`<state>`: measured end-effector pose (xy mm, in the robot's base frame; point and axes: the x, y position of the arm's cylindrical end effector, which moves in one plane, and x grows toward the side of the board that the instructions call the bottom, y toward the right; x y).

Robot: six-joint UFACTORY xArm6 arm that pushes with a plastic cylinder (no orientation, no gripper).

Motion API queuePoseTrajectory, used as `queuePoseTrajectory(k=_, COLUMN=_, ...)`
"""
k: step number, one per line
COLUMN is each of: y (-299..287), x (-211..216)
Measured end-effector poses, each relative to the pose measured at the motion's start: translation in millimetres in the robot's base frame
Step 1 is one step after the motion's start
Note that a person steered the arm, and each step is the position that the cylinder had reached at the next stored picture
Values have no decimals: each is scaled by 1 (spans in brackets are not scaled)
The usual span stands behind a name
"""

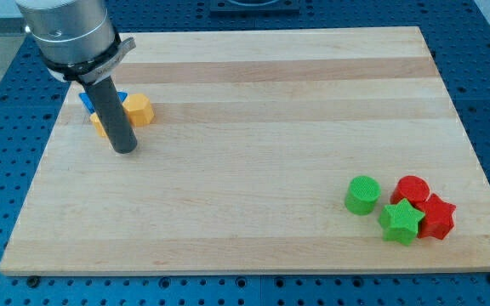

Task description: Push the yellow heart and blue triangle a bit left and up

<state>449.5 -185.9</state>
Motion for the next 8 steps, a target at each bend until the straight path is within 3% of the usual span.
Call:
queuePoseTrajectory(k=4, y=-44, x=-25)
queuePoseTrajectory(k=7, y=-51, x=-26)
queuePoseTrajectory(k=8, y=-78, x=-7)
